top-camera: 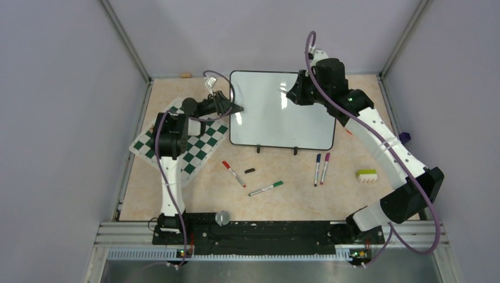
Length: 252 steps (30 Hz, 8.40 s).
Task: Write a sentence on the whiteboard
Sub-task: Adjust the whiteboard at the center of the board, then write a sentence on the whiteboard.
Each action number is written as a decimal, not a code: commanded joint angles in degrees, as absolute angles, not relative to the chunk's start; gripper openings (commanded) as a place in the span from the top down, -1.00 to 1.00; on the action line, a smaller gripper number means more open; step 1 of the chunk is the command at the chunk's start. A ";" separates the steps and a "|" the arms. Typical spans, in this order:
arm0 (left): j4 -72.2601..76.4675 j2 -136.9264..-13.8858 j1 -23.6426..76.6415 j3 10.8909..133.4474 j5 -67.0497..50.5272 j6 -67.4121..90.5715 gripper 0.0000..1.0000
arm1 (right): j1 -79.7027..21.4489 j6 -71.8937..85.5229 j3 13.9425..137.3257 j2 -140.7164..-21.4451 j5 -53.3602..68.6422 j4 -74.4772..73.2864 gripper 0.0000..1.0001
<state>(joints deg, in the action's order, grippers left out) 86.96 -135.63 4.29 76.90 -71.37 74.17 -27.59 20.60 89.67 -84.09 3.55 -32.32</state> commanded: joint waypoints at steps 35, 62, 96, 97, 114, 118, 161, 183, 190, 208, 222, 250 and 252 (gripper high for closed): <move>92.81 -132.63 11.56 64.41 -71.49 62.22 1.00 | -27.29 18.99 89.00 -83.24 2.41 -30.22 1.00; 92.81 -130.25 13.62 58.71 -72.77 59.43 -0.09 | -27.26 18.20 85.52 -78.72 0.57 -30.33 1.00; 92.81 -132.11 7.38 66.49 -71.34 61.94 0.43 | -27.26 18.14 87.01 -79.20 -0.51 -29.78 1.00; 92.75 -132.06 7.38 66.18 -70.77 61.73 0.63 | -27.25 18.23 86.93 -79.11 -0.45 -29.75 1.00; 92.81 -131.19 7.60 63.85 -79.32 57.99 1.00 | -27.27 18.64 86.91 -79.43 -0.83 -29.79 1.00; 92.81 -130.62 7.65 63.32 -82.81 58.05 1.00 | -27.25 18.47 87.11 -79.60 -0.80 -29.79 1.00; 92.79 -128.59 9.76 61.65 -75.53 62.77 1.00 | -32.57 13.20 94.74 -84.86 -3.73 -31.15 1.00; 92.75 -126.40 9.84 55.97 -68.86 59.29 1.00 | -35.24 14.49 101.50 -90.25 -8.35 -32.97 1.00; 92.86 -126.79 10.36 57.73 -70.12 61.23 1.00 | -35.25 14.63 102.04 -90.65 -8.52 -32.94 1.00; 92.80 -127.43 10.98 58.38 -70.59 62.49 1.00 | -35.95 15.23 108.19 -95.21 -7.63 -35.85 1.00; 92.81 -127.76 11.06 59.64 -72.63 62.97 1.00 | -39.67 12.51 117.74 -104.51 -6.08 -37.96 1.00; 92.81 -129.37 11.07 61.39 -75.14 64.31 1.00 | -41.16 12.21 125.22 -113.45 -9.33 -38.92 1.00; 92.81 -129.38 11.03 61.43 -75.15 64.34 1.00 | -41.14 12.19 125.49 -113.84 -9.82 -39.23 1.00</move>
<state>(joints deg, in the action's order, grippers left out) 88.68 -128.31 9.87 60.14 -70.46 62.70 -40.51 12.99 121.99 -113.25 -7.79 -39.72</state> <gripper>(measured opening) 0.078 0.088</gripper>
